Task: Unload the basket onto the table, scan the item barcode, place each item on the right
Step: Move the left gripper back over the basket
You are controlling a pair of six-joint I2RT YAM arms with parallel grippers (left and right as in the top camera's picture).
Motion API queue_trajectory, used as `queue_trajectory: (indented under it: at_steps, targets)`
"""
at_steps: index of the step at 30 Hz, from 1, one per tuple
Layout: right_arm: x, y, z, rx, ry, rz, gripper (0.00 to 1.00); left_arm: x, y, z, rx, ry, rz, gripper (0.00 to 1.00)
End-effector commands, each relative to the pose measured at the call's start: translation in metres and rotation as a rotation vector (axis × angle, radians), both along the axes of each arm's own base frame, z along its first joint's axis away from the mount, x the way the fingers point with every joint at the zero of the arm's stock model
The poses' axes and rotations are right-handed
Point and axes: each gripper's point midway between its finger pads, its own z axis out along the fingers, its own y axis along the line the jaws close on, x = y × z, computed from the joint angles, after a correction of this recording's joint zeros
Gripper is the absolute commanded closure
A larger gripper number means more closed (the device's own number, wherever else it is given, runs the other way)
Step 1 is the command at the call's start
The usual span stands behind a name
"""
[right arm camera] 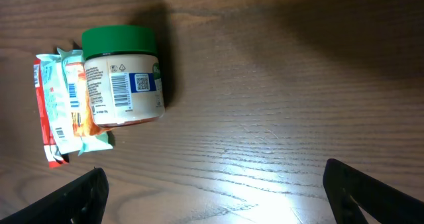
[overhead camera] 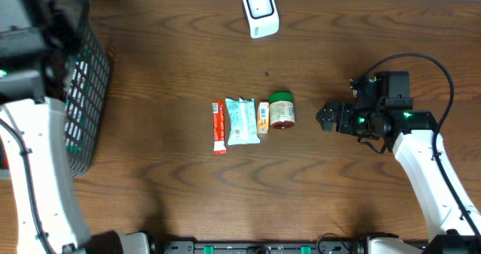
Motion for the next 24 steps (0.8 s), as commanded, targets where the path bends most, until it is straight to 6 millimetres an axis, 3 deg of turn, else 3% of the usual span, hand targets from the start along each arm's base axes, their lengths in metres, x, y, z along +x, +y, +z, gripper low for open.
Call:
queue_trajectory:
  at_steps: [1, 5, 10, 14, 18, 24]
  targets:
    - [0.003, 0.005, 0.005, 0.01, -0.012, 0.009, 0.01, -0.021, 0.064, -0.048, 0.01, 0.151, 0.174, 0.27]
    - [0.003, 0.005, 0.005, 0.01, -0.012, 0.009, 0.01, -0.039, 0.102, -0.095, -0.026, 0.29, 0.25, 0.26]
    - [0.003, 0.005, 0.005, 0.01, -0.012, 0.009, 0.01, -0.05, 0.129, -0.158, -0.076, 0.495, 0.255, 0.25]
    - [0.003, 0.005, 0.005, 0.01, -0.012, 0.009, 0.01, -0.053, 0.135, -0.197, -0.108, 0.619, 0.225, 0.24]
    - [0.003, 0.005, 0.005, 0.01, -0.012, 0.009, 0.01, -0.049, 0.13, -0.23, -0.14, 0.717, 0.127, 0.17]
    - [0.003, 0.005, 0.005, 0.01, -0.012, 0.009, 0.01, -0.052, 0.13, -0.266, -0.185, 0.8, 0.119, 0.11]
